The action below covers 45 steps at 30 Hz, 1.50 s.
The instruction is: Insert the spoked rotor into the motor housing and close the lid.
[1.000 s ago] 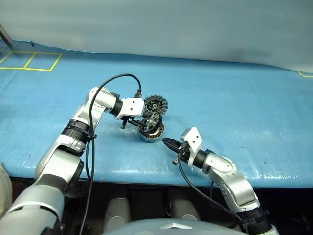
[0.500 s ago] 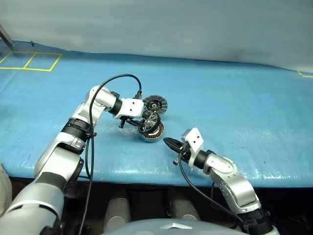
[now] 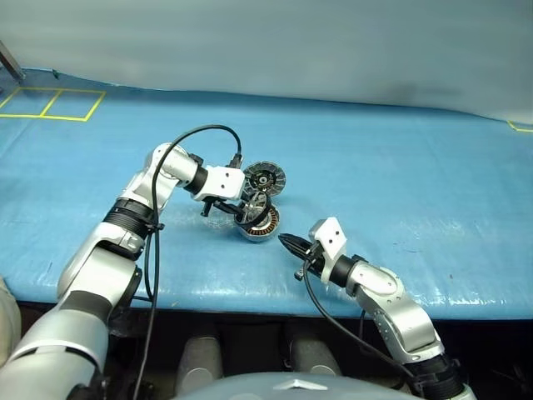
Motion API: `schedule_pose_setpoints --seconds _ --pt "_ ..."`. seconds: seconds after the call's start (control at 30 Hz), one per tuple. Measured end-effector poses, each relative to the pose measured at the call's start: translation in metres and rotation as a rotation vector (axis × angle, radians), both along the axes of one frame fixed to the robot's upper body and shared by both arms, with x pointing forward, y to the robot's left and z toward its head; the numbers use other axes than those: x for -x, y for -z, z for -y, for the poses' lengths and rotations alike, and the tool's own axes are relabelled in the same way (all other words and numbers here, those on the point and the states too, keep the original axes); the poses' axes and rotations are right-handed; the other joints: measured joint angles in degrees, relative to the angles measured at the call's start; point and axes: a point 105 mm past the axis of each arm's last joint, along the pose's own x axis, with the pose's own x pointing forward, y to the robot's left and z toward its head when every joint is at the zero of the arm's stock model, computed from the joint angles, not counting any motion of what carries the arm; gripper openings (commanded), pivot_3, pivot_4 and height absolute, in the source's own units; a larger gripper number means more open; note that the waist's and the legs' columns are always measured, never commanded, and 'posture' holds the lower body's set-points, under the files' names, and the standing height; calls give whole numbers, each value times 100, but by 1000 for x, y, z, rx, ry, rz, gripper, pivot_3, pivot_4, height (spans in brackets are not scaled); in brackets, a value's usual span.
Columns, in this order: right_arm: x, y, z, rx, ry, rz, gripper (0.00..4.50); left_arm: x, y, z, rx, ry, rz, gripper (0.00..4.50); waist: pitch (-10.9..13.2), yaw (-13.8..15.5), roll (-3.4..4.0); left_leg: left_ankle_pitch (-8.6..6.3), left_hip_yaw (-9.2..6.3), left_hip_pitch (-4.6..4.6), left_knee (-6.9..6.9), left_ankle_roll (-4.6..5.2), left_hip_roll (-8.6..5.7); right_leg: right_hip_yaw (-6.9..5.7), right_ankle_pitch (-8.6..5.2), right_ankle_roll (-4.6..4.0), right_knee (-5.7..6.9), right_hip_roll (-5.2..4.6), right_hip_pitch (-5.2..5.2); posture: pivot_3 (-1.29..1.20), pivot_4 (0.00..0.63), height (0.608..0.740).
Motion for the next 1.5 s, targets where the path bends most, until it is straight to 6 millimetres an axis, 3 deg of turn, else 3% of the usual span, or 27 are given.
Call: schedule_pose_setpoints --seconds 0.07,0.23,0.8,1.23,1.5 --pt "0 0 0 2 3 1 0 0 0 0 -6 2 0 1080 0 -2 0 0 0 0 0 0 0 0 0 0 0 0 0 0 150 740" --pt "-1 0 1 8 9 4 0 -2 -1 0 -13 3 22 2700 0 3 0 0 0 0 0 0 0 0 0 0 0 0 0 0 150 740" --pt "-2 1 2 21 20 8 0 -3 -14 -2 78 -34 36 2700 0 -9 0 0 0 0 -1 0 0 0 0 0 0 0 0 0 150 740" --pt "-26 -13 6 38 129 81 0 43 27 -31 251 -244 -167 2700 0 -35 2 0 1 7 -4 0 2 0 0 0 1 -3 4 0 150 740" --pt "-32 -10 9 54 149 63 0 53 37 -46 406 -438 -215 2700 0 -22 2 0 2 13 -6 0 2 -1 0 0 1 -4 6 0 150 740"
